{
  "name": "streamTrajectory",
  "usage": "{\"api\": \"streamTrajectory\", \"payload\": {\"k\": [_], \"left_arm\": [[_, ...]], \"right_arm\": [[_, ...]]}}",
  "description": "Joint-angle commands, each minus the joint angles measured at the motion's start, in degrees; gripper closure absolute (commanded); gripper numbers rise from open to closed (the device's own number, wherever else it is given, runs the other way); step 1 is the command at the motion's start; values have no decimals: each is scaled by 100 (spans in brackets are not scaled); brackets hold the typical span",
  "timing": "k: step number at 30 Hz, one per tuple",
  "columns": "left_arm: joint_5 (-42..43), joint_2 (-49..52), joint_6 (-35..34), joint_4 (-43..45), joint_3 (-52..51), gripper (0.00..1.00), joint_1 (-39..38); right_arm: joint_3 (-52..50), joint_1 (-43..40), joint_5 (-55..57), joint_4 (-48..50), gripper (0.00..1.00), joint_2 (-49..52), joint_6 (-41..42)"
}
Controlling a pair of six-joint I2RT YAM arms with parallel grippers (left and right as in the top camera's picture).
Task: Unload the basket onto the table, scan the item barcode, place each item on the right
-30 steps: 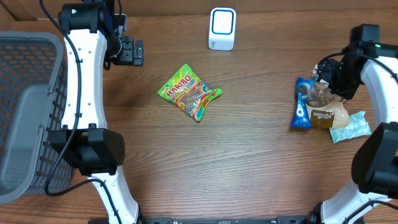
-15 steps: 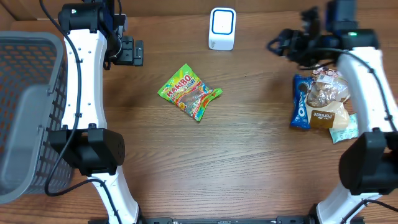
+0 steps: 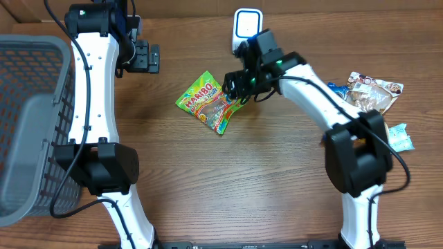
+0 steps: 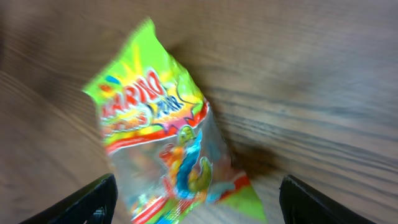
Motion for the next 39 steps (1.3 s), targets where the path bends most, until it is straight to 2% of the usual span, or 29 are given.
{"api": "streamTrajectory", "payload": {"k": [1,5,8,11,15,18,21,26,29,32,36,39], "left_arm": [[26,44,109,9,39,0,-48],[26,44,109,9,39,0,-48],[26,44,109,9,39,0,-48],[26,44,109,9,39,1,-48],[26,44,109,9,39,0,-48],[26,44,109,9,39,0,-48],[26,44,109,9,39,0,-48],[26,44,109,9,39,0,-48],[26,44,109,9,39,0,-48],[26,44,109,9,39,0,-48],[26,44,109,9,39,0,-48],[26,44,109,9,39,0,-48]], "right_arm": [[-37,42,122,153,16,326,-133],[-37,46,-122,160,16,511,-127],[-37,46,-136,-109,22,527,90],[-37,46,-9,-706,28,527,632],[-37,44,470,-1598,31,527,1373],[-13,39,529,-2074,32,525,1414],[229,39,520,-2321,31,485,896],[1187,20,586,-2527,16,428,-83],[1491,17,636,-2090,7,428,-791],[1401,31,616,-1316,0,496,-1156],[1222,31,612,-826,1,684,-1161],[1217,35,337,-791,7,868,-1161]]}}
